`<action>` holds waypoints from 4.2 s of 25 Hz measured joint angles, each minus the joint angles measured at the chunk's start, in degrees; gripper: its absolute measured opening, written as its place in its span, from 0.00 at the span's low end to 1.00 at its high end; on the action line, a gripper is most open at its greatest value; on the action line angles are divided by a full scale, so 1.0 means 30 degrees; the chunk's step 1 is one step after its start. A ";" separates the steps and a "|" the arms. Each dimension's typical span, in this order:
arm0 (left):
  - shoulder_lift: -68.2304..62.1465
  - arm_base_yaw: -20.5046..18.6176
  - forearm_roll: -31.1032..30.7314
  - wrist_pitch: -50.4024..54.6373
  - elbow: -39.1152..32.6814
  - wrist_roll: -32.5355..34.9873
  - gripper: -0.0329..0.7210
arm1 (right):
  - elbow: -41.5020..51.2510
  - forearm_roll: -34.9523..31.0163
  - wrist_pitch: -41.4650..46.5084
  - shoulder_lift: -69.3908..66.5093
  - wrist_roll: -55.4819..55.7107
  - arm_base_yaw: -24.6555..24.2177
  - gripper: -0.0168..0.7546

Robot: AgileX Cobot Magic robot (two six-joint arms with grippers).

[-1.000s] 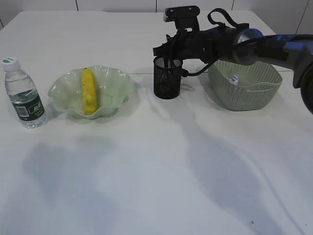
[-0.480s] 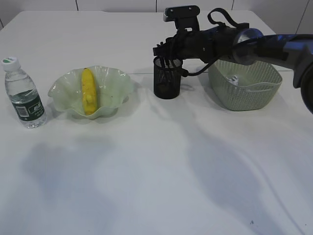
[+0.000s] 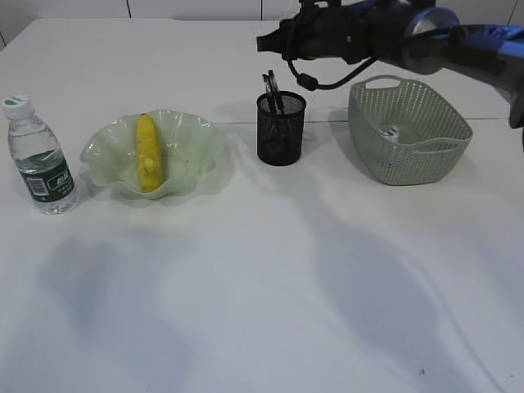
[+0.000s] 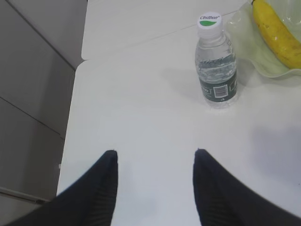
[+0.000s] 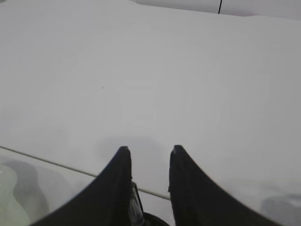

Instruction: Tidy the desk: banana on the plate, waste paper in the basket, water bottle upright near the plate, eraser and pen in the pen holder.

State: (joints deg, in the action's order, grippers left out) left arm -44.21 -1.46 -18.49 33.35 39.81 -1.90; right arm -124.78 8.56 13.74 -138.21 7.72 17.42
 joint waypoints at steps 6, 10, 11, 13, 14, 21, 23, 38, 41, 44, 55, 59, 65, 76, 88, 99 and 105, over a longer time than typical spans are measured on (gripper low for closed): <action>0.0000 0.0000 -0.0041 -0.1865 0.0000 0.0000 0.52 | -0.1397 0.0000 0.2625 0.1397 0.0000 0.0000 0.30; 0.0000 0.0000 0.0471 -0.4059 0.0000 0.0000 0.52 | -0.1811 0.0172 0.2795 0.2862 0.0000 0.0000 0.30; 0.0000 0.0000 0.0824 -0.4519 0.0000 0.0000 0.52 | -0.1805 0.0364 0.2796 0.3280 0.0000 0.0000 0.30; 0.0000 0.0000 0.1539 -0.5479 0.0000 0.0000 0.52 | -0.1849 0.0913 0.3027 0.4021 0.0000 0.0000 0.30; 0.0000 0.0000 0.1779 -0.5883 0.0000 0.0000 0.52 | -0.1849 0.1163 0.3186 0.4387 0.0000 0.0000 0.30; 0.0000 0.0000 0.2414 -0.7494 0.0316 0.0000 0.52 | -0.1857 0.1826 0.4575 0.6543 0.0000 0.0000 0.30; 0.0000 0.0000 0.2446 -0.7545 0.0980 0.0000 0.52 | -0.1857 0.1863 0.4992 0.7189 0.0000 0.0000 0.30; 0.0000 0.0000 0.1571 -0.2645 0.7171 -0.0014 0.52 | -0.1889 0.4767 0.7721 1.1703 0.0000 0.0000 0.30; 0.0091 0.0000 0.0682 -0.2332 0.8083 -0.0014 0.52 | -0.1889 0.5075 0.8601 1.2790 0.0000 0.0000 0.30; 0.0477 0.0000 -0.0361 -0.2318 0.8769 -0.0014 0.50 | -0.1897 0.5149 0.9326 1.3871 -0.0319 0.0000 0.30; 0.2114 0.0000 -0.0886 -0.0217 1.0957 -0.0014 0.42 | 0.0352 0.5194 1.1969 1.9483 -0.1835 0.0000 0.30; 0.2933 0.0000 -0.0886 -0.0172 1.1115 -0.0014 0.42 | 0.2697 0.5207 1.2168 2.1913 -0.1895 0.0000 0.30; 0.3746 0.0000 -0.0721 0.0241 1.1127 -0.0014 0.41 | 0.5576 0.5207 1.2882 2.4734 -0.1926 0.0000 0.31; 0.3852 0.0000 0.1052 0.1337 1.2340 0.0053 0.60 | 0.6174 0.5557 1.4571 2.7570 -0.1926 0.0011 0.45; 0.4669 0.0000 0.0906 0.4145 1.5641 0.0906 0.67 | 0.6174 0.6443 1.7364 3.0470 -0.2573 0.0011 0.46; 0.6926 0.0000 0.2404 0.8456 1.7197 0.3109 0.67 | 0.9651 0.5730 1.8497 3.4734 -0.4756 0.0043 0.46; 0.7572 0.0000 0.5492 0.9905 1.7627 0.4288 0.67 | 1.2310 0.4906 1.9741 3.6564 -0.4877 0.0043 0.46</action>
State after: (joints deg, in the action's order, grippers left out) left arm -21.49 -1.46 -2.01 63.06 92.69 10.96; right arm -87.85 23.28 72.96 -28.52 -6.91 17.55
